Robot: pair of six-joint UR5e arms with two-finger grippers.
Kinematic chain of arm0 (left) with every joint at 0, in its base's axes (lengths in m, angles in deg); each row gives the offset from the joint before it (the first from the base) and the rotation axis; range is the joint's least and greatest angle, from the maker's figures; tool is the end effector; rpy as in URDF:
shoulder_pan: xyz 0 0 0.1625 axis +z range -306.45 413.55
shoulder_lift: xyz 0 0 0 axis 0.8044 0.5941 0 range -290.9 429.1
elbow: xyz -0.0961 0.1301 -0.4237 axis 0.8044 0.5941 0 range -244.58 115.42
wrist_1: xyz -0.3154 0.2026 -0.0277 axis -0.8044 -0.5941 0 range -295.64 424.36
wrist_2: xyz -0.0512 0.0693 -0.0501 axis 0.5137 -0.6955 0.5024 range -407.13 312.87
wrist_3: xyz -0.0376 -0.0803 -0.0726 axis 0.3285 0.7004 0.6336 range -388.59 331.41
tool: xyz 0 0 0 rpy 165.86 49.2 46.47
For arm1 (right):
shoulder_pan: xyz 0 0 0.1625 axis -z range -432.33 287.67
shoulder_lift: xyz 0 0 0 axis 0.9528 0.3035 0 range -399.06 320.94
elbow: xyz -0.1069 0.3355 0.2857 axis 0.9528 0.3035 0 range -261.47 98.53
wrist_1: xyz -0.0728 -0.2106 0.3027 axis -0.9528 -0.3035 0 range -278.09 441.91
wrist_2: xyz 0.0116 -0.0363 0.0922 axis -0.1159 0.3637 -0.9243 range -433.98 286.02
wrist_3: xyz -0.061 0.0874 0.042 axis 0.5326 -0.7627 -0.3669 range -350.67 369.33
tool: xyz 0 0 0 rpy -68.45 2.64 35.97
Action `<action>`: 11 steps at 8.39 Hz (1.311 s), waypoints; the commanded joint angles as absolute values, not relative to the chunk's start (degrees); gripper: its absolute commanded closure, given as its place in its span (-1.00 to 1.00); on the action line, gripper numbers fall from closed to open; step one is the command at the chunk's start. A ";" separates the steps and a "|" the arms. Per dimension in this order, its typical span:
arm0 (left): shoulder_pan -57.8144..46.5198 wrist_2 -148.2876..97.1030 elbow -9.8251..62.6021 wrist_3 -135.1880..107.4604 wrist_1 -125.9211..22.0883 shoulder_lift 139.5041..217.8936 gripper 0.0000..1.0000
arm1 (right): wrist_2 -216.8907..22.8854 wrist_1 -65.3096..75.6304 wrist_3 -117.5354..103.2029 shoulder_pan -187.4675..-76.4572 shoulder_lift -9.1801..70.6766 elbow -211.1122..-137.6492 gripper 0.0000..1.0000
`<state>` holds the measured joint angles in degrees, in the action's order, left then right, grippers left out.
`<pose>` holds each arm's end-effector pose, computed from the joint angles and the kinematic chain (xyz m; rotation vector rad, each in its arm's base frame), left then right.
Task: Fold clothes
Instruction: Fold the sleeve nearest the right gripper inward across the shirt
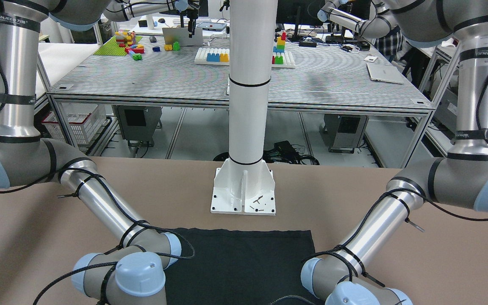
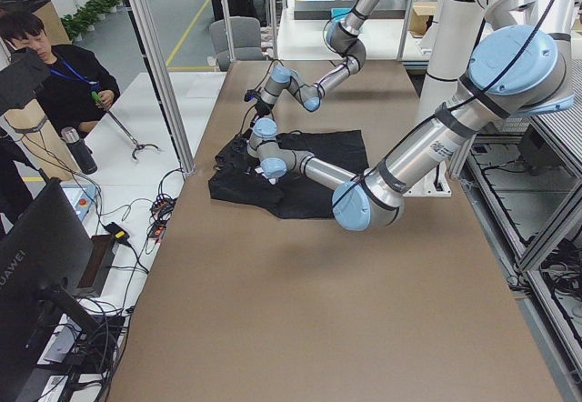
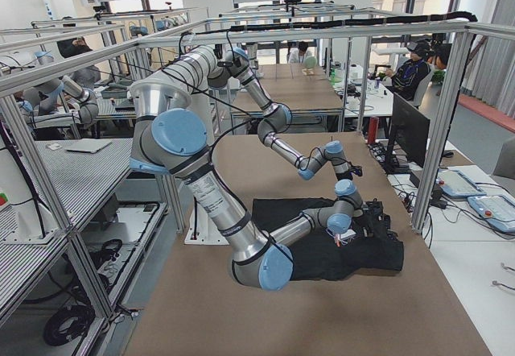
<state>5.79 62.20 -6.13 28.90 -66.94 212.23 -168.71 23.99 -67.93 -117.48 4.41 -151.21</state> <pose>0.4882 -0.6796 0.2660 0.4682 1.0243 -0.0524 -0.4721 -0.6501 0.2939 0.4311 -0.9368 0.4733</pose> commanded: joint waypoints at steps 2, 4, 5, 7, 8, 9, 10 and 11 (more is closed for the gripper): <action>5.65 62.30 -6.13 28.80 -66.95 212.19 -0.89 | -164.34 23.81 -67.22 -113.99 3.22 -148.80 -0.84; 5.39 63.17 -4.57 28.80 -66.68 212.28 -0.89 | -164.94 23.99 -63.73 -114.17 3.22 -149.41 -0.88; 4.95 65.00 -2.90 29.06 -66.42 212.19 -0.89 | -164.95 23.90 -62.92 -114.17 3.56 -150.46 -0.89; 5.12 64.85 0.35 36.39 -66.51 210.45 -0.90 | -166.17 23.55 -63.70 -114.17 5.84 -153.88 -0.87; 5.21 64.50 3.42 39.92 -66.51 208.61 -0.90 | -166.35 23.46 -63.79 -113.99 8.46 -157.55 -0.86; 5.73 63.89 7.97 43.79 -66.59 204.85 -0.90 | -167.22 23.37 -67.71 -112.86 12.67 -162.81 -0.84; 7.74 62.05 14.80 47.92 -66.59 199.24 -0.90 | -167.58 23.28 -72.70 -111.54 17.75 -169.21 -0.83; 10.98 58.29 22.35 51.96 -66.68 193.53 -0.90 | -167.85 22.50 -74.32 -108.31 21.89 -175.54 -0.81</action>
<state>6.62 63.06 9.84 44.29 -66.59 203.26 -167.11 23.34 -68.88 -112.46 13.60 -164.01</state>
